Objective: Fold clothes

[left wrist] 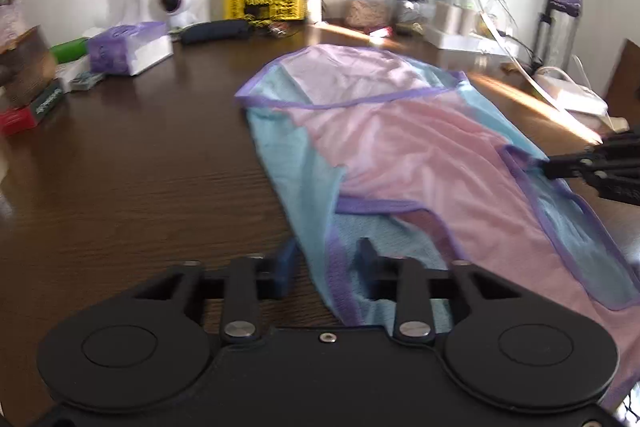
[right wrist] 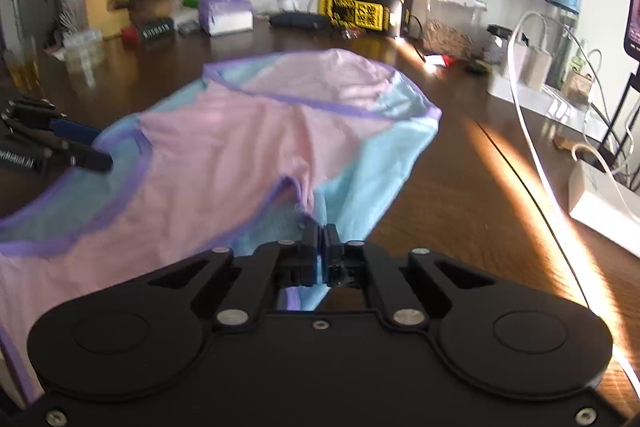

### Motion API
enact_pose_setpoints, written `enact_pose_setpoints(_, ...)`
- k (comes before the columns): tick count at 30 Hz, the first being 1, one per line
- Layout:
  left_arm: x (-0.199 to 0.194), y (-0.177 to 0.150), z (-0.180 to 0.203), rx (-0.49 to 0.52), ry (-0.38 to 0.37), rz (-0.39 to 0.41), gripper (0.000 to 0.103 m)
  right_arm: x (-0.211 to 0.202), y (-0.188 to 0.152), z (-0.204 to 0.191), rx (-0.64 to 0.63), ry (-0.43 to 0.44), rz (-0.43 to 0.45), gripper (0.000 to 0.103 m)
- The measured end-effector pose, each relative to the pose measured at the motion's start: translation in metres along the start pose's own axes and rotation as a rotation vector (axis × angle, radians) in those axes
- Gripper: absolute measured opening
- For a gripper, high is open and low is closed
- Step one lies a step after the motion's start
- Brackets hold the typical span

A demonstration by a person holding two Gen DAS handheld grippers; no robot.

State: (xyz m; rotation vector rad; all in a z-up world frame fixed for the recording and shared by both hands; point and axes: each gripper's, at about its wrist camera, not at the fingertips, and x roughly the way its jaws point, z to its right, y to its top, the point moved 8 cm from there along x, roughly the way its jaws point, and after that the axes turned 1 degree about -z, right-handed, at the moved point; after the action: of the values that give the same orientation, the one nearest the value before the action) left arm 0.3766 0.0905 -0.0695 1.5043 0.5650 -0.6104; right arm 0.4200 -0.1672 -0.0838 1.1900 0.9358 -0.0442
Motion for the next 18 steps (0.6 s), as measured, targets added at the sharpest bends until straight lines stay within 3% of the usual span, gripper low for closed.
enact_pose_setpoints(3, -0.005, -0.002, -0.009, -0.033, 0.054, 0.006, 0.028, -0.012, -0.006, 0.004, 0.002, -0.050, 0.012, 0.006)
enact_pose_setpoints(5, -0.015, 0.000, -0.010, -0.036, 0.068, 0.012, 0.031, -0.023, -0.004, -0.002, -0.008, -0.045, 0.025, 0.022)
enact_pose_setpoints(7, -0.032, 0.000, -0.006, -0.031, 0.053, 0.034, 0.048, -0.039, -0.003, -0.016, -0.005, -0.003, 0.049, 0.047)
enact_pose_setpoints(8, -0.042, -0.002, -0.003, -0.024, 0.043, 0.044, 0.052, -0.048, -0.005, -0.025, -0.001, 0.029, 0.054, 0.052)
enact_pose_setpoints(11, -0.065, -0.018, 0.007, -0.013, -0.003, 0.033, 0.054, -0.072, -0.020, -0.050, -0.019, 0.116, 0.042, 0.054)
enact_pose_setpoints(15, -0.090, -0.043, 0.022, -0.079, -0.147, 0.004, 0.054, -0.097, -0.048, -0.063, -0.026, 0.146, 0.020, 0.053)
enact_pose_setpoints(18, -0.090, -0.055, 0.026, -0.081, -0.153, -0.014, 0.053, -0.107, -0.062, -0.064, 0.023, 0.150, 0.008, 0.046)
